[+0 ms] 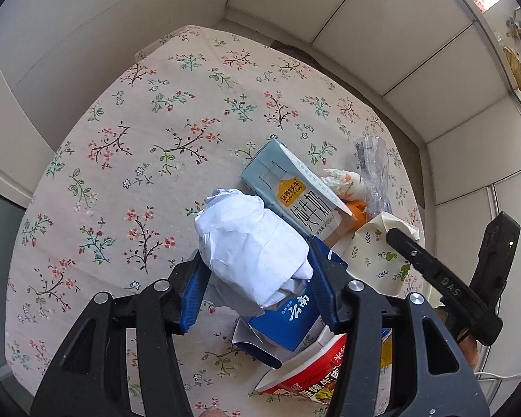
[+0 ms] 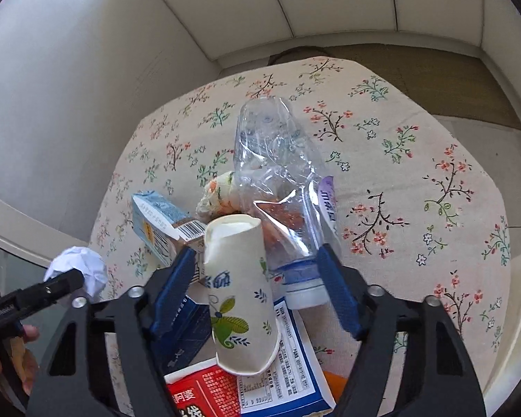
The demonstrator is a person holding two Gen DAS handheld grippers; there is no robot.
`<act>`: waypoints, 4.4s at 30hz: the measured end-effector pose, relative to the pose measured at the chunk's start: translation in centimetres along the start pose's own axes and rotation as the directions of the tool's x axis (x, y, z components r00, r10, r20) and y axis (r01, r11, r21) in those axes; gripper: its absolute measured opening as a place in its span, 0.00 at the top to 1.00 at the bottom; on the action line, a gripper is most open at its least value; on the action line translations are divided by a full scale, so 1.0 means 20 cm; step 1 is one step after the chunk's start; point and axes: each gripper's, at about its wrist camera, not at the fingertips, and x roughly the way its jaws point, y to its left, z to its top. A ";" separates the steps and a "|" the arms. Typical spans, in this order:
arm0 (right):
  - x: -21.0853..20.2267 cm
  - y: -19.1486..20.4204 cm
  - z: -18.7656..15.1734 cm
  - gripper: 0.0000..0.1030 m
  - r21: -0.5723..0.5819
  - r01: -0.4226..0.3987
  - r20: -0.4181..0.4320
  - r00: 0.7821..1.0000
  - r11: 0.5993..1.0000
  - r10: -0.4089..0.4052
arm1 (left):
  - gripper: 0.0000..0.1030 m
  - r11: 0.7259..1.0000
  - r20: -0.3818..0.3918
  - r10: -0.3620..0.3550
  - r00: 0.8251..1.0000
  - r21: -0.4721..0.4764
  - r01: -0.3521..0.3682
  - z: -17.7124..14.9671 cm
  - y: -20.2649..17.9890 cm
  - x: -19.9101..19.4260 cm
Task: Collect trash
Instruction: 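Grasp the white cup with the right gripper while the left gripper lifts the paper, then carry both items over the white bin and open both grippers to drop them, then move both tools back over the table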
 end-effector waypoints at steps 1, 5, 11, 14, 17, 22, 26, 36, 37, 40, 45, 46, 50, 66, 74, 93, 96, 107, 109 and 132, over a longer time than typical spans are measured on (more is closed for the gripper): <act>0.00 0.02 0.00 0.46 -0.014 -0.001 0.006 1.000 1.000 0.001 | 0.50 1.000 0.003 -0.002 1.000 -0.003 0.002 0.00 0.00 0.00; -0.07 0.06 -0.01 0.75 -0.017 -0.058 0.026 0.998 0.998 0.059 | 0.50 1.000 0.025 -0.010 1.000 -0.020 0.011 0.01 0.02 -0.04; -0.22 0.20 -0.08 0.75 -0.114 -0.005 0.097 0.995 0.993 0.017 | 0.50 0.999 0.041 -0.026 0.999 -0.028 0.028 0.01 0.02 -0.08; -0.31 0.24 -0.11 0.75 -0.138 0.014 0.151 0.989 0.990 0.007 | 0.50 0.999 0.055 -0.039 0.998 -0.032 0.041 0.02 0.02 -0.12; -0.42 0.28 -0.13 0.75 -0.170 0.045 0.216 0.976 0.984 -0.008 | 0.50 0.998 0.072 -0.049 0.996 -0.029 0.052 0.02 0.01 -0.15; -0.61 0.29 -0.17 0.75 -0.189 0.077 0.303 0.953 0.979 -0.016 | 0.51 0.997 0.097 -0.069 0.993 -0.022 0.071 0.02 -0.03 -0.21; -0.75 0.25 -0.20 0.75 -0.185 0.097 0.356 0.934 0.978 -0.025 | 0.50 0.997 0.120 -0.081 0.989 0.008 0.081 0.00 -0.10 -0.25; -0.98 -0.12 -0.30 0.75 -0.046 0.218 0.406 0.896 0.975 -0.181 | 0.50 0.990 0.118 -0.118 0.986 0.089 0.108 -0.06 -0.34 -0.23; -0.99 -0.18 -0.31 0.75 -0.021 0.236 0.403 0.891 0.971 -0.208 | 0.50 0.989 0.113 -0.120 0.986 0.096 0.110 -0.07 -0.36 -0.22; -1.04 -0.39 -0.36 0.75 0.066 0.292 0.382 0.876 0.954 -0.295 | 0.50 0.985 0.097 -0.133 0.986 0.125 0.120 -0.10 -0.47 -0.18; -1.05 -0.74 -0.46 0.75 0.209 0.384 0.299 0.851 0.899 -0.433 | 0.50 0.972 0.069 -0.164 0.984 0.179 0.150 -0.15 -0.67 -0.11; -1.04 -0.80 -0.48 0.75 0.231 0.396 0.273 0.850 0.889 -0.450 | 0.50 0.968 0.060 -0.174 0.983 0.195 0.159 -0.17 -0.73 -0.09; -0.99 -0.96 -0.56 0.75 0.266 0.452 0.191 0.841 0.851 -0.506 | 0.50 0.949 0.021 -0.199 0.980 0.255 0.187 -0.26 -0.93 -0.02; -1.35 -1.12 -0.70 0.23 0.429 0.499 0.287 0.715 0.753 -0.638 | 0.50 0.805 -0.030 -0.352 0.936 0.500 0.319 -0.63 -1.53 0.12; -1.45 -1.25 -0.78 0.20 0.515 0.498 0.256 0.687 0.697 -0.680 | 0.50 0.734 -0.087 -0.397 0.914 0.568 0.373 -0.81 -1.79 0.22; -1.68 -1.58 -0.96 0.16 0.674 0.429 0.205 0.674 0.602 -0.710 | 0.32 0.700 -0.158 -0.341 0.927 0.615 0.363 -1.04 -2.20 0.46; -1.69 -1.55 -0.94 0.16 0.667 0.420 0.225 0.674 0.616 -0.704 | 0.32 0.701 -0.127 -0.326 0.937 0.633 0.330 -1.04 -2.18 0.42; -1.58 -1.30 -0.86 0.14 0.567 0.454 0.275 0.681 0.687 -0.678 | 0.23 0.743 0.062 -0.251 0.966 0.653 0.151 -0.93 -1.94 0.23; -1.55 -1.24 -0.83 0.14 0.543 0.458 0.286 0.687 0.704 -0.668 | 0.21 0.750 0.091 -0.227 0.970 0.652 0.115 -0.91 -1.88 0.20; -1.06 -0.50 -0.52 0.08 0.205 0.468 0.347 0.787 0.860 -0.511 | 0.08 0.902 0.202 0.053 0.978 0.411 -0.133 -0.43 -0.93 0.01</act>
